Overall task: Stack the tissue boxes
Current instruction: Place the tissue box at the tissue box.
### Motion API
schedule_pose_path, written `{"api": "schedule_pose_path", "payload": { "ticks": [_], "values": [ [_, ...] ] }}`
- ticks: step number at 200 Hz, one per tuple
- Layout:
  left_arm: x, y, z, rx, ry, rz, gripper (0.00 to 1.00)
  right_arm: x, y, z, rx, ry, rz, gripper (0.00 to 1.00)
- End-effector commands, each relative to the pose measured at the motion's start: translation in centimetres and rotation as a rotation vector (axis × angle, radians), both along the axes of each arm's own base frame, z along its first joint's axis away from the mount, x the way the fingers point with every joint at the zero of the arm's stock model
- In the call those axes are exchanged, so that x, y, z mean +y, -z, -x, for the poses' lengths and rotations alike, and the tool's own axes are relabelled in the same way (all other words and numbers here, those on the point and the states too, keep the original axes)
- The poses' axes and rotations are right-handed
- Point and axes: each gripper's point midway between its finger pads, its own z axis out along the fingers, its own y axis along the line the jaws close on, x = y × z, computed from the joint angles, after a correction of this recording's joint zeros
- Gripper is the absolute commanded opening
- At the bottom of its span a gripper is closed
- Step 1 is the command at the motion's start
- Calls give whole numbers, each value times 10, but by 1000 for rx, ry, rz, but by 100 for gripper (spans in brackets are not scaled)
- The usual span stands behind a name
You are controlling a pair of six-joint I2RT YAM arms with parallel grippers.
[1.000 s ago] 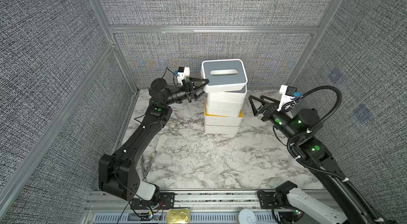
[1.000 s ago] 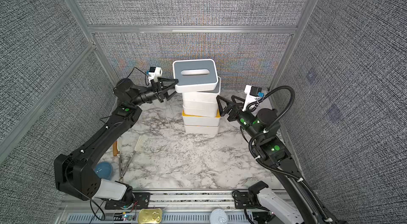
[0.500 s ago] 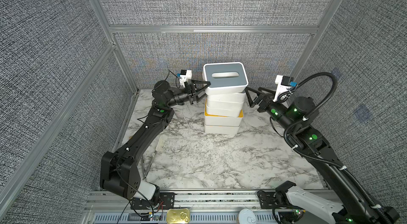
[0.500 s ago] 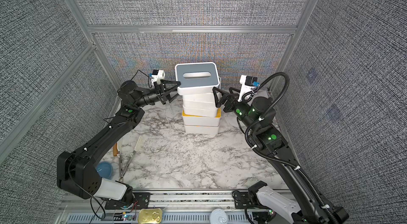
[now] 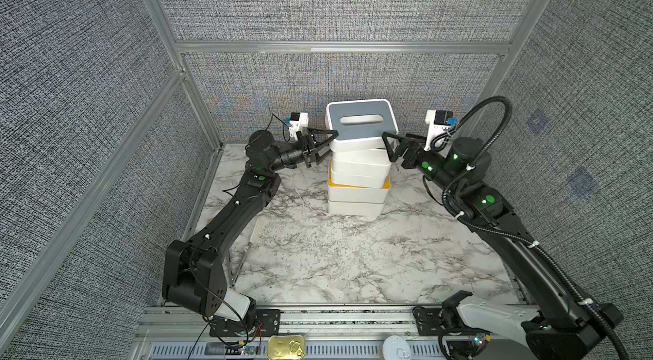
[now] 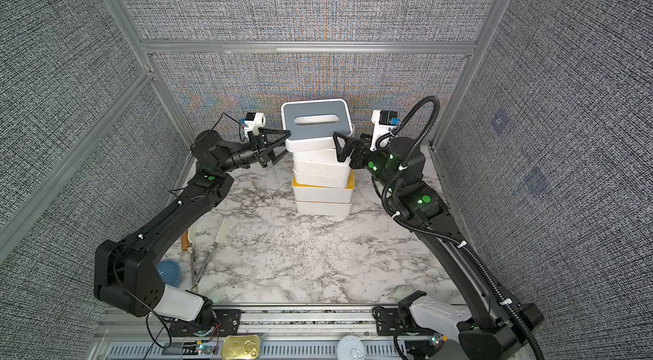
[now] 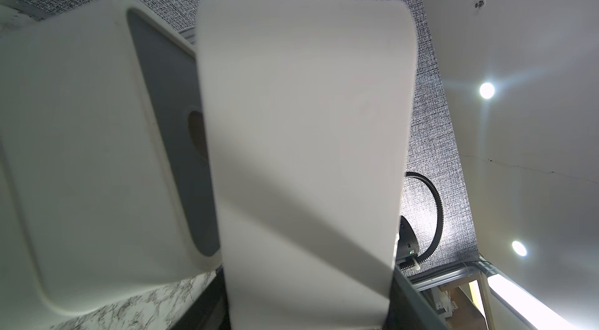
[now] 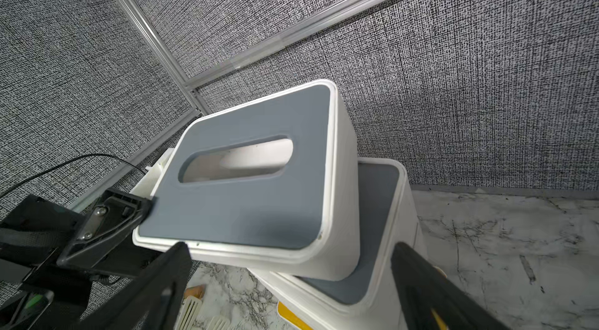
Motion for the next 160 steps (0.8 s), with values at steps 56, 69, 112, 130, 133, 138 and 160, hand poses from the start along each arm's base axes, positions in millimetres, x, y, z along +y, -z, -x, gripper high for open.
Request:
{"api": "schedule_pose_path", "payload": {
  "ticks": [56, 69, 112, 130, 133, 138, 160],
  "values": [
    [2, -5, -3, 21, -26, 32, 57, 12, 0, -19, 36, 16, 23, 100],
    [3, -6, -3, 23, -25, 35, 57, 15, -1, -20, 35, 24, 36, 99],
    [4, -11, -2, 18, -36, 31, 59, 23, 4, -27, 46, 39, 75, 99],
    [3, -9, -2, 20, -35, 28, 61, 22, 4, -28, 47, 46, 78, 99],
    [2, -9, -2, 18, -33, 27, 61, 22, 4, -28, 47, 45, 79, 99],
    [2, -9, -2, 17, -33, 27, 61, 22, 3, -27, 44, 46, 78, 99],
    [0, -9, -2, 13, -29, 24, 62, 20, 1, -28, 40, 60, 88, 99]
  ]
}}
